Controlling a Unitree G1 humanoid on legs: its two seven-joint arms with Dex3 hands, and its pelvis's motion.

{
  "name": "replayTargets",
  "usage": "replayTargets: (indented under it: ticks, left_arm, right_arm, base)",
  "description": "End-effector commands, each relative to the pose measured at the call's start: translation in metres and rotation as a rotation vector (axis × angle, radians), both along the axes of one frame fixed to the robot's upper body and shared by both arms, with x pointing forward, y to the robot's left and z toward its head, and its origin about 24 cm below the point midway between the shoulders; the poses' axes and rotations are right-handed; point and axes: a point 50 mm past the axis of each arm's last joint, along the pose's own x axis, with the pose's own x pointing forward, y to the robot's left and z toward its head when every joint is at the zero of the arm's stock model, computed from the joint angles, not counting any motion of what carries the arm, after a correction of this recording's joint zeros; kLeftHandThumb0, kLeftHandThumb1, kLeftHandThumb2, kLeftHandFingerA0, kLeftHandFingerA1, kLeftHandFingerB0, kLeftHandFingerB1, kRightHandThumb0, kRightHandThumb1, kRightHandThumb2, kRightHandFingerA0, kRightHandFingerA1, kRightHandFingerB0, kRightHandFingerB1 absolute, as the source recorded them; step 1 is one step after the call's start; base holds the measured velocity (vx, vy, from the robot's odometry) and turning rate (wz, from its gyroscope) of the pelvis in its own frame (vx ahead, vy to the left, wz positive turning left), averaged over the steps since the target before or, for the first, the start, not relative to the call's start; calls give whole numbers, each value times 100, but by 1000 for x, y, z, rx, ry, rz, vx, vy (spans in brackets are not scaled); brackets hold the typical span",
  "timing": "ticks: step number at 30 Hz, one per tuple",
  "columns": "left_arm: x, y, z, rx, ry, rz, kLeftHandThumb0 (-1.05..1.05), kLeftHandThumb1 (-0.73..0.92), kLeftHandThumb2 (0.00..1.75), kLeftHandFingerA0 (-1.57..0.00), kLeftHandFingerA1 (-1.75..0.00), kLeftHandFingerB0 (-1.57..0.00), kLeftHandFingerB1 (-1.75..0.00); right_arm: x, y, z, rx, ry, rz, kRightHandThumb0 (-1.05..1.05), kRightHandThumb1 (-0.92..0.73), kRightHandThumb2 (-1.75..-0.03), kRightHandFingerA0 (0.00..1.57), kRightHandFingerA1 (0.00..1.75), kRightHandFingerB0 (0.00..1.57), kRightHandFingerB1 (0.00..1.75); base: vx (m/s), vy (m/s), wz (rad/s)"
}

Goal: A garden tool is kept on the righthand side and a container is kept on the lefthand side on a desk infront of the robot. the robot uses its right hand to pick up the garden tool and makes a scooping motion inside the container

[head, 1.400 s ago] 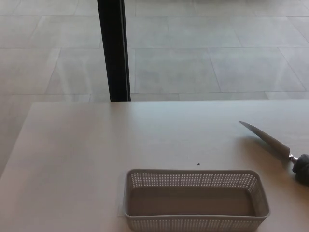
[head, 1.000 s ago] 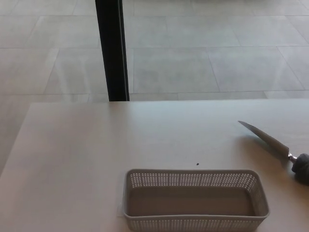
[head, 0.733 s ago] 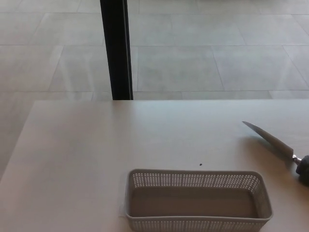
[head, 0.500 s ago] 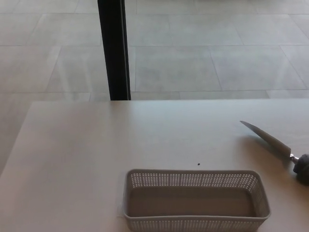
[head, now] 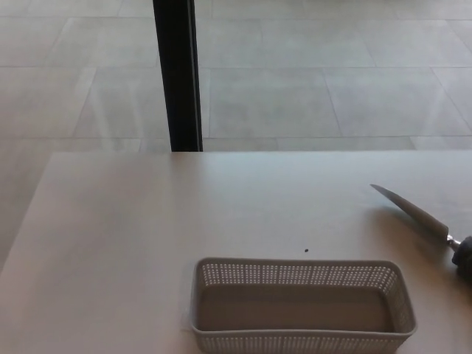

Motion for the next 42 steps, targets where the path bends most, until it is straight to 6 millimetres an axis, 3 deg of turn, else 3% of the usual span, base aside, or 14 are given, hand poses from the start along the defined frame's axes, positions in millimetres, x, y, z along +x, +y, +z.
replayTargets:
  ticks: [1,5,6,12,14,20,21,22,23,26,32,35,36,42]
  left_arm:
    - [-1,6,4,18,5,-13,-27,-4,132,-73,-99,-65,-93]
    - [-2,6,4,21,13,-22,-30,-1,138,-71,-100,-60,-92]
    - [-3,6,4,30,28,-37,-35,0,133,-72,-97,-63,-91]
    - [-2,6,4,5,-10,24,-21,-4,138,-70,-101,-62,-93]
    - [-3,5,4,2,-5,-7,-27,-4,137,-68,-102,-61,-94]
    - [-5,4,3,18,13,-27,-35,-2,134,-70,-99,-60,-91]
    - [-4,5,3,2,3,11,-24,-1,138,-63,-100,-54,-91]
    - [-3,5,3,0,-1,17,-19,6,129,-65,-96,-55,-86]
    - [-4,5,3,18,10,-14,-36,-4,127,-73,-98,-65,-92]
    - [-3,5,4,13,13,-19,-36,0,130,-67,-98,-59,-90]
    - [-2,4,3,11,14,-32,-31,-4,135,-71,-100,-63,-93]
    - [-4,4,3,17,18,-30,-36,-1,128,-71,-97,-62,-90]
    - [-4,4,3,18,19,-30,-24,-4,135,-70,-100,-60,-92]
    - [-2,3,2,15,16,-47,-35,-1,132,-71,-97,-61,-90]
  right_arm:
    - [0,-2,-13,-134,95,4,-85,-70,-113,4,33,7,22]
    - [3,-1,-27,-189,154,21,-85,-72,-112,6,40,6,23]
    - [4,-3,-35,-199,195,18,-95,-76,-114,4,31,10,15]
    - [8,-5,-55,-206,277,-5,-94,-73,-113,3,24,10,16]
    - [8,-4,-59,-218,298,-4,-91,-73,-111,2,22,8,17]
    - [14,0,-65,-249,314,8,-99,-75,-112,4,22,11,17]
    - [15,0,-66,-243,312,10,-99,-75,-112,3,23,10,17]
    - [16,0,-66,-243,311,10,-94,-73,-109,4,23,10,21]
    - [18,1,-66,-242,314,6,-98,-74,-110,4,23,9,18]
    - [22,2,-67,-258,322,2,-91,-70,-108,4,24,12,22]
    - [32,1,-69,-263,310,-10,-92,-70,-106,4,29,12,23]
    - [36,1,-70,-273,318,-12,-88,-68,-105,4,32,8,24]
    - [39,2,-71,-270,323,-15,-86,-68,-104,4,32,10,25]
    - [48,4,-77,-283,338,-31,-83,-65,-104,4,32,8,26]
  base:
    - [0,0,0]
    - [0,0,0]
    - [0,0,0]
    - [0,0,0]
    - [0,0,0]
    - [0,0,0]
    - [0,0,0]
    - [0,0,0]
    - [0,0,0]
    - [0,0,0]
    - [0,0,0]
    - [0,0,0]
    - [0,0,0]
    - [0,0,0]
